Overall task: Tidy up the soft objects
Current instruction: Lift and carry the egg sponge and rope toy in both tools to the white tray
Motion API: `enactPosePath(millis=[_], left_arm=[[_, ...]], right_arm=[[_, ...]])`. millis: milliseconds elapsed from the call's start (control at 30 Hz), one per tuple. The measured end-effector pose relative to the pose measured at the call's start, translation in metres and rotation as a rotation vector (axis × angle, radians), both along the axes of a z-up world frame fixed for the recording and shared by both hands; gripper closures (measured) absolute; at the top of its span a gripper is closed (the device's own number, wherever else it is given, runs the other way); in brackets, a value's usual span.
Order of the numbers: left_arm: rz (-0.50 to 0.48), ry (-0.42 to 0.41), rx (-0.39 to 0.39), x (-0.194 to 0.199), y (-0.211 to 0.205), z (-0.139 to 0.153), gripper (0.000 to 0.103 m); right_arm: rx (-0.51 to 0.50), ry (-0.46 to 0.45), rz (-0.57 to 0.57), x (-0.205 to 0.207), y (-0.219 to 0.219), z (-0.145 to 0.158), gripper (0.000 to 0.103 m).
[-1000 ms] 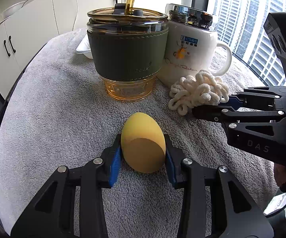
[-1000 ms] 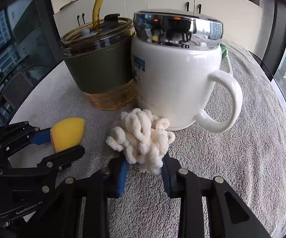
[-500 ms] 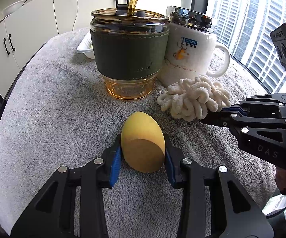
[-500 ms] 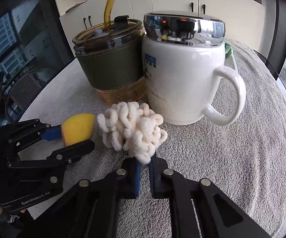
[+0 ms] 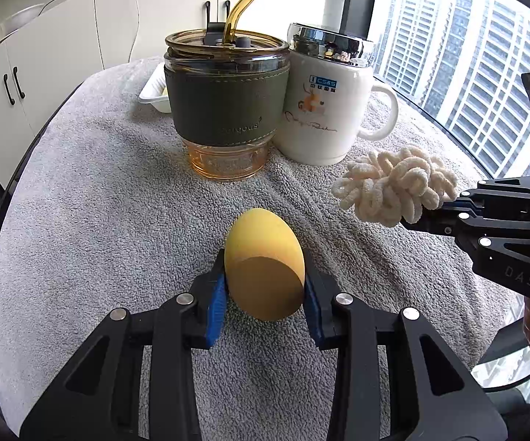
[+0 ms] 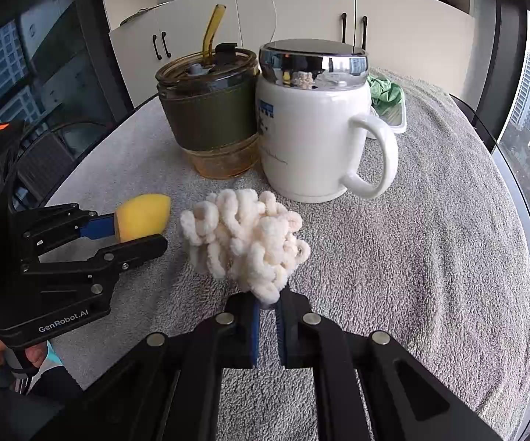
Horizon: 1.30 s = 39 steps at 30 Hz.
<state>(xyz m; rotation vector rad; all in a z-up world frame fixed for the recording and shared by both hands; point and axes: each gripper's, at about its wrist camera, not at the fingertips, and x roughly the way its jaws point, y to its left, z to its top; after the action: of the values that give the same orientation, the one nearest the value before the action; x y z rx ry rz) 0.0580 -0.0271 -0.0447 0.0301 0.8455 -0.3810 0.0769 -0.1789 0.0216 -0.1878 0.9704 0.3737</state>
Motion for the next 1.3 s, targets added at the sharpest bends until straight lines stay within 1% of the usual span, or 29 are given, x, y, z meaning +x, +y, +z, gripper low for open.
enactPosePath(millis=[233,600,800,933,1100,1200,1300], left_arm=[[-0.003,-0.019,0.002,-0.006,0.006,0.011,0.07],[-0.013,-0.005,-0.008,-0.009,0.019,0.024,0.07],[0.009,-0.035,-0.01,-0.001,0.036,0.042,0.07],[0.021,-0.068,-0.009,0.011,0.05,0.059,0.07],[0.025,-0.124,0.019,0.036,0.063,0.082,0.07],[0.022,-0.16,0.042,0.054,0.067,0.098,0.07],[0.021,-0.18,0.081,0.079,0.069,0.107,0.07]], right_arm=[[-0.016,-0.011,-0.001,-0.012,-0.006,0.012,0.095],[-0.042,-0.006,-0.022,-0.011,-0.025,0.024,0.095],[-0.052,-0.038,-0.029,-0.004,-0.039,0.048,0.095],[-0.057,-0.075,-0.034,0.008,-0.05,0.069,0.095],[-0.08,-0.133,-0.041,0.034,-0.062,0.096,0.095],[-0.091,-0.165,-0.039,0.057,-0.065,0.111,0.095],[-0.099,-0.176,-0.028,0.086,-0.066,0.121,0.095]])
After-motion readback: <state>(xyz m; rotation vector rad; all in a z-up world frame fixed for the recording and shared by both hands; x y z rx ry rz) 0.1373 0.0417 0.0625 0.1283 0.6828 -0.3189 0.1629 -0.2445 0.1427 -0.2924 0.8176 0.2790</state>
